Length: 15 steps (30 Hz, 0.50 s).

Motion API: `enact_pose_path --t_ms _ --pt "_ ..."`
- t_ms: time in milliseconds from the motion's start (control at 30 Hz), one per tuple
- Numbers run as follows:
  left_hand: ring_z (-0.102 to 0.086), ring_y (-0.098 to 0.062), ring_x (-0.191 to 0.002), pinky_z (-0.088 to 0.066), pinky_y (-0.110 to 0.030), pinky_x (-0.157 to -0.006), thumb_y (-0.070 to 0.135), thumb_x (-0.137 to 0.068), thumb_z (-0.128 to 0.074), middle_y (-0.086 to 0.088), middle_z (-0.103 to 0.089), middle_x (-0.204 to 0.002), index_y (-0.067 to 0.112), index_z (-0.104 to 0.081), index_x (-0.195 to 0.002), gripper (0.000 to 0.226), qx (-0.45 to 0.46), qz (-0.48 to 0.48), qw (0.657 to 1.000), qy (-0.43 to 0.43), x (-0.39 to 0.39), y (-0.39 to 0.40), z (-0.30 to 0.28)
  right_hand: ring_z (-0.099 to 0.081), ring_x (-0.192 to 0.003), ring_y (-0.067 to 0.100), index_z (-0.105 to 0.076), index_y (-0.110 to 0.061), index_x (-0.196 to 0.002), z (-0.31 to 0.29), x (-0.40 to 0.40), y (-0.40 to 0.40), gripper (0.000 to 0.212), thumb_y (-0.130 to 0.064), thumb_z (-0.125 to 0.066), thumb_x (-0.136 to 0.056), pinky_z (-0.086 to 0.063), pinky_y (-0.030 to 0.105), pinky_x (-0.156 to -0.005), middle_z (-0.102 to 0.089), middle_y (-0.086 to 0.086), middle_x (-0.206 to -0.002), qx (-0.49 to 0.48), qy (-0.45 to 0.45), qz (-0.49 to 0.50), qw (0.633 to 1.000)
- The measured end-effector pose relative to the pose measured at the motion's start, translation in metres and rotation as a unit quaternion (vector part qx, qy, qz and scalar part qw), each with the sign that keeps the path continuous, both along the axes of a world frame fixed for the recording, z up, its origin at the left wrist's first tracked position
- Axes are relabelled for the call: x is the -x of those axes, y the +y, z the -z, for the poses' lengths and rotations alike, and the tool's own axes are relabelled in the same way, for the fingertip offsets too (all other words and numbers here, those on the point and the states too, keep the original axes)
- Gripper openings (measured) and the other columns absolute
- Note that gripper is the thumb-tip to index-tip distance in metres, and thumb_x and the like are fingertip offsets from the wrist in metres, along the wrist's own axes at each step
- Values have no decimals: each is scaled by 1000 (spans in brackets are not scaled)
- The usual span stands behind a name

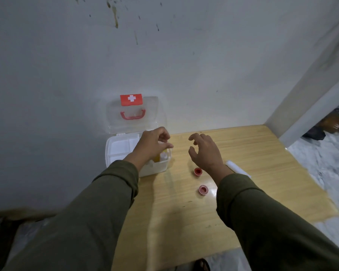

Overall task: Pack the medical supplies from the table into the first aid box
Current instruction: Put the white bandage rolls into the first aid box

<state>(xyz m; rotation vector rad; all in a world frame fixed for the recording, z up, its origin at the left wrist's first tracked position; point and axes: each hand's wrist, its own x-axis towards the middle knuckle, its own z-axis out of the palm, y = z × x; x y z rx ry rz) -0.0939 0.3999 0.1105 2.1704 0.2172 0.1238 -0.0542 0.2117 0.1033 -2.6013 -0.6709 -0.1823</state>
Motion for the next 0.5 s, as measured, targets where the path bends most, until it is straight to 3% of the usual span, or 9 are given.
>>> enact_pose_path --t_ms 167,300,500 --pt "-63 -8 -83 -46 -12 -75 18 -72 -81 0 -68 -90 11 -63 -93 28 -5 33 999 -30 -16 -37 -7 -52 -99 23 -53 -13 -114 -7 -18 -42 29 -16 -56 -86 -45 35 -81 -60 8 -102 10 5 23 1000" --pt "-64 -9 -84 -48 -16 -78 20 -72 -81 1 -66 -88 12 -63 -91 27 -8 35 999 -26 -27 -70 -2 -52 -97 21 -52 -15 -116 -4 -35 -78 30 -17 -57 -87 -41 28 -75 -60 6 -102 24 24 20 999" --pt "-63 -11 -89 -48 -19 -78 28 -70 -82 4 -65 -93 22 -60 -91 31 -5 25 999 48 -38 -133 27 -54 -89 18 -49 -23 -121 15 -64 -131 39 -18 -61 -84 -44 28 -72 -57 5 -104 65 109 -26 992"
